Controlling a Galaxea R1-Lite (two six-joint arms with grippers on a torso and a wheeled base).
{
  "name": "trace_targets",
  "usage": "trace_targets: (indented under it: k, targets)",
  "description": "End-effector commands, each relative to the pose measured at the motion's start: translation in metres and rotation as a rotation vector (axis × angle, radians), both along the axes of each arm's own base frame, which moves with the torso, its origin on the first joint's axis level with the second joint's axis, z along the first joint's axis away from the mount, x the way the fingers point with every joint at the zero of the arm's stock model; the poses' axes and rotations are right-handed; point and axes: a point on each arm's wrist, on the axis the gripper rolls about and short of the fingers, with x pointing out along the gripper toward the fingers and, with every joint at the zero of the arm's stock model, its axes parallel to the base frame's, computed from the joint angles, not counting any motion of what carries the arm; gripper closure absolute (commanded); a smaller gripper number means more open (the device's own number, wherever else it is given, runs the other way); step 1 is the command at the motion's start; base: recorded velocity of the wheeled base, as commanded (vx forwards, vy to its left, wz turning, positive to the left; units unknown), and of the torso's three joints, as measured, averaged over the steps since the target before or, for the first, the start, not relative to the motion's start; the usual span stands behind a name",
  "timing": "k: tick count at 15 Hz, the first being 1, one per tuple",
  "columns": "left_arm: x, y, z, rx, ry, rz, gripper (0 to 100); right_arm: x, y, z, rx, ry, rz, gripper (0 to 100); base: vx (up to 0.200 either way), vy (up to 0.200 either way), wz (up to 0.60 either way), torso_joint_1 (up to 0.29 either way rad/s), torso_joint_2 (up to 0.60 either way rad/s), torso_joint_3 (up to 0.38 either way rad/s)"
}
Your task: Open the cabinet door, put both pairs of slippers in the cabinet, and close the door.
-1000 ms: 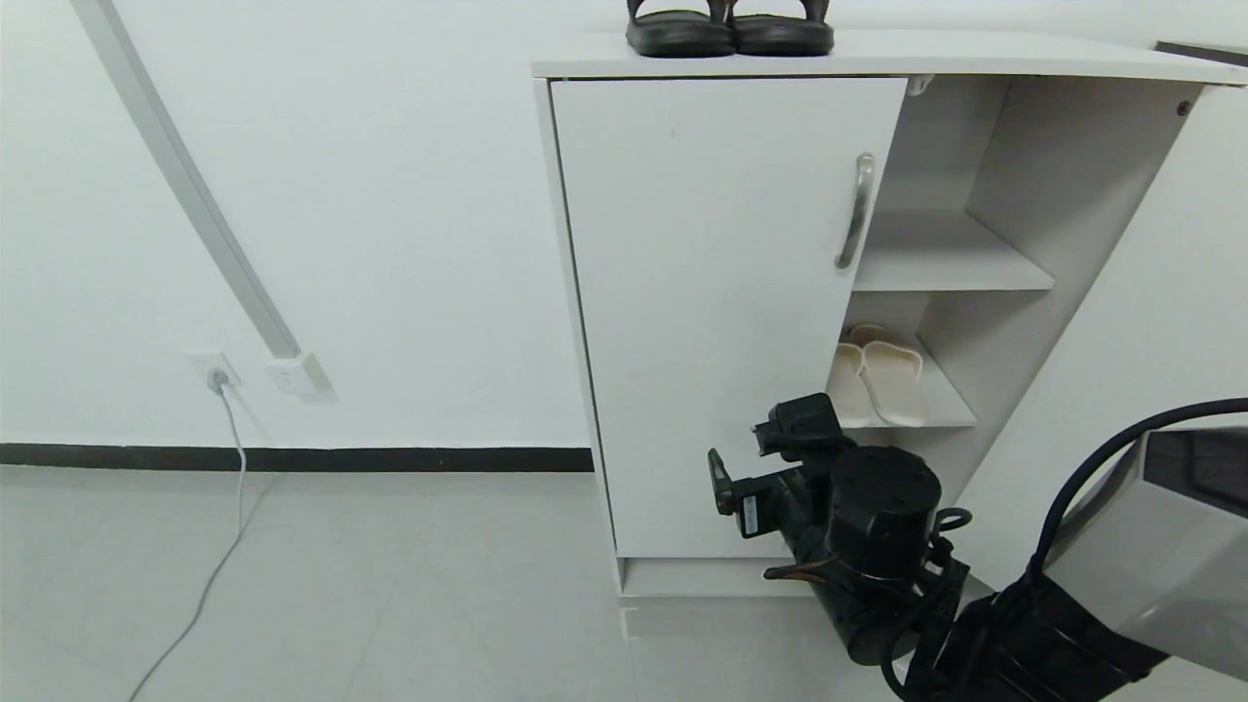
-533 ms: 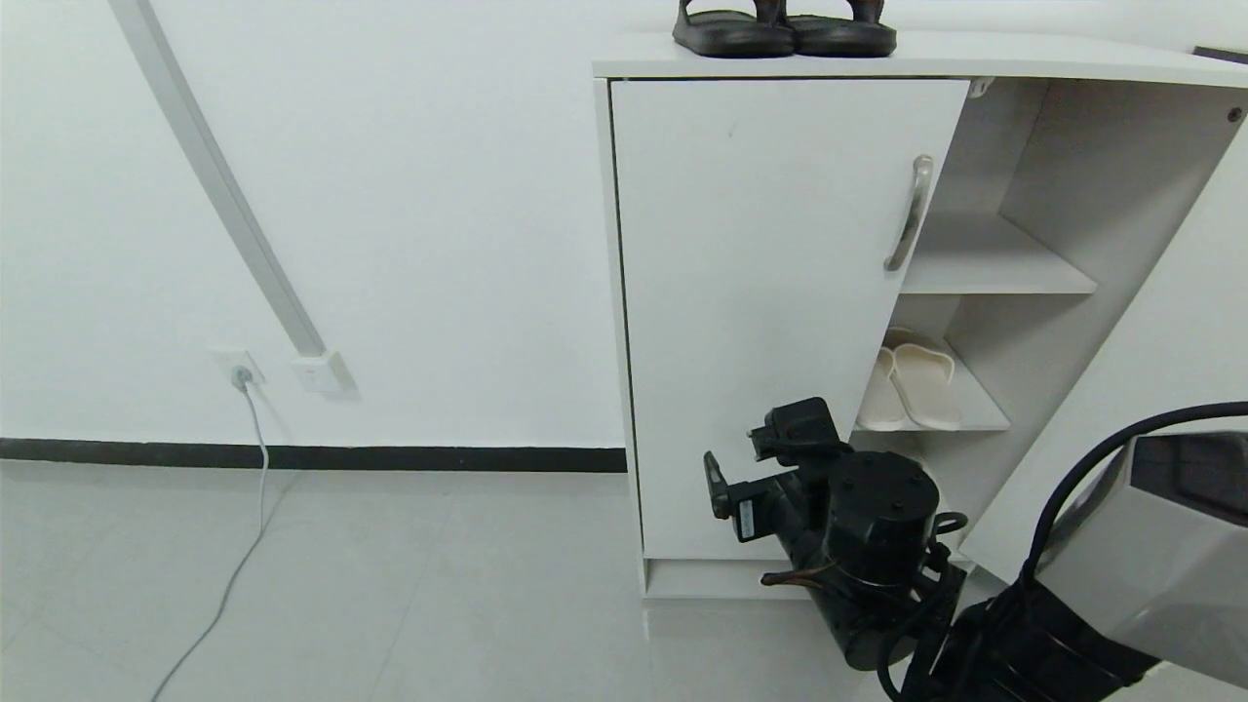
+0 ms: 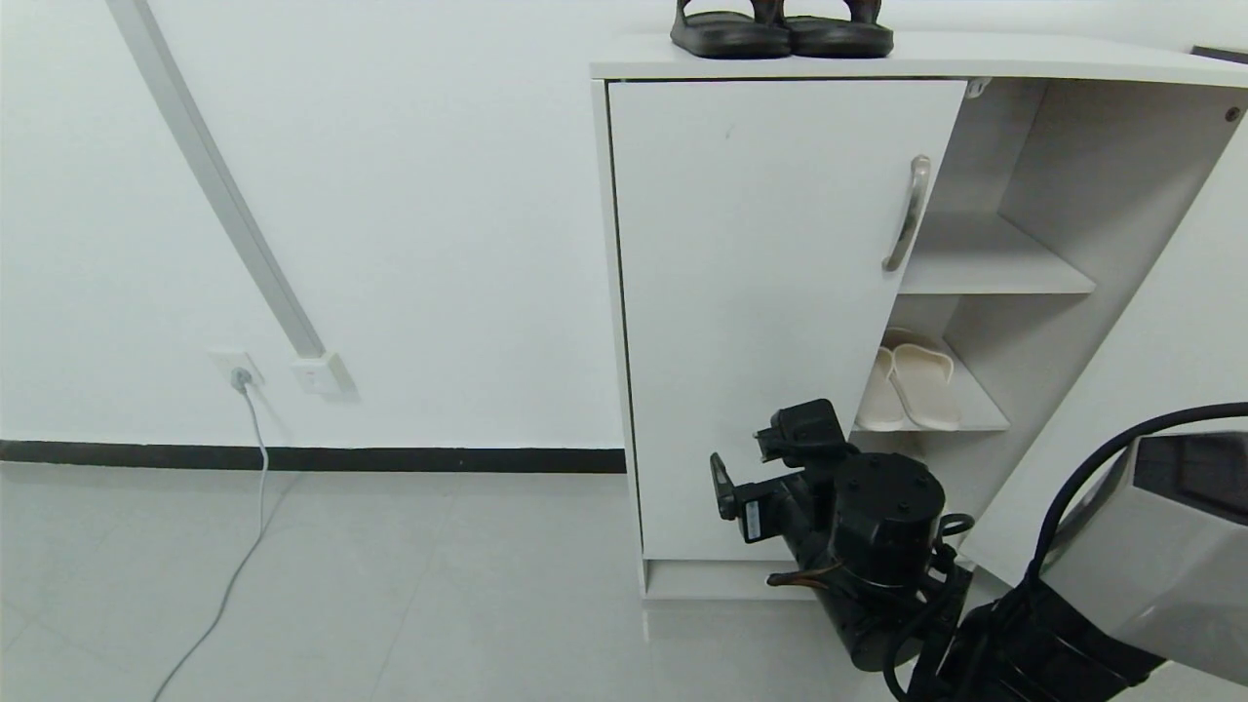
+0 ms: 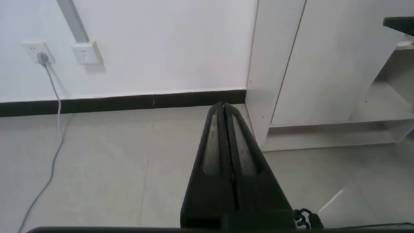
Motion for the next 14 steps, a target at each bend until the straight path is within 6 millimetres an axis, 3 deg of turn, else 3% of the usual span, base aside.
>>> trace_targets:
  k: [1,4,7,14]
  targets:
    - [0.0001,0.0,-0.0001,0.0,0.002,0.0,100,0.0,0.0002,0.0,0.0,0.0,0.0,0,0.0,0.0,0.0,0.0,0.0,0.0]
    - [0.0001,0.0,-0.0001,0.0,0.002,0.0,100,-0.0003,-0.0001,0.0002,0.0,0.0,0.0,0,0.0,0.0,0.0,0.002,-0.04,-0.045]
    - [0.0001,0.0,-0.0001,0.0,0.002,0.0,100,-0.0007,0.0002,0.0016,0.002,-0.004,0.002,0,0.0,0.0,0.0,0.017,-0.19,-0.318]
    - [0.0001,0.0,-0.0001,0.0,0.002,0.0,100,-0.0016,-0.0008,0.0028,0.003,-0.005,0.002,0,0.0,0.0,0.0,0.08,-0.49,-0.353]
